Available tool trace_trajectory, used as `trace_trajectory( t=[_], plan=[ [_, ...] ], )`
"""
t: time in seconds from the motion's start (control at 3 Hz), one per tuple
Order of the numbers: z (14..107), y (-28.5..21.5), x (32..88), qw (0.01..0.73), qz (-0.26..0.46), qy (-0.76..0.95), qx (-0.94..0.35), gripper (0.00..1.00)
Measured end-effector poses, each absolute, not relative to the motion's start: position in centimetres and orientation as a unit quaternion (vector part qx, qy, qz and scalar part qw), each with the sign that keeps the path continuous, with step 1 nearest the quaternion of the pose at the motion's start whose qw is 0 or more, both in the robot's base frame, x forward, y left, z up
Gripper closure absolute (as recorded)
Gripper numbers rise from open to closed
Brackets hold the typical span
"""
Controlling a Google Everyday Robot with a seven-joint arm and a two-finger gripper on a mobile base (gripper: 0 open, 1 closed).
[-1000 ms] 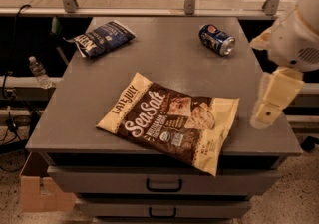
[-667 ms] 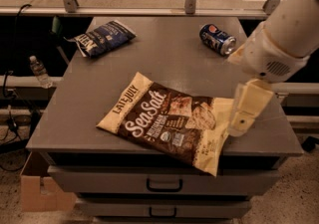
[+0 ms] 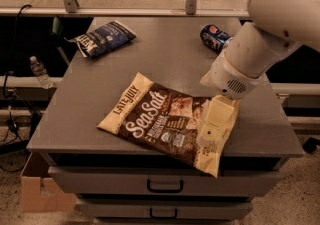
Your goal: Pick brown chip bag
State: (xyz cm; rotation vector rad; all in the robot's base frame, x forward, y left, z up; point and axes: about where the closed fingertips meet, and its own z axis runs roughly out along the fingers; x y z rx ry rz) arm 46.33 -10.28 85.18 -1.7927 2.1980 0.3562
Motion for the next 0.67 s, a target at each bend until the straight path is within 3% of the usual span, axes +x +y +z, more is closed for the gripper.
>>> trace_trajectory(
  t=[0.67],
  plan=[
    [83.43,-8.77,46.11,0.124,0.16,0.764,-0.613,0.48]
  ],
)
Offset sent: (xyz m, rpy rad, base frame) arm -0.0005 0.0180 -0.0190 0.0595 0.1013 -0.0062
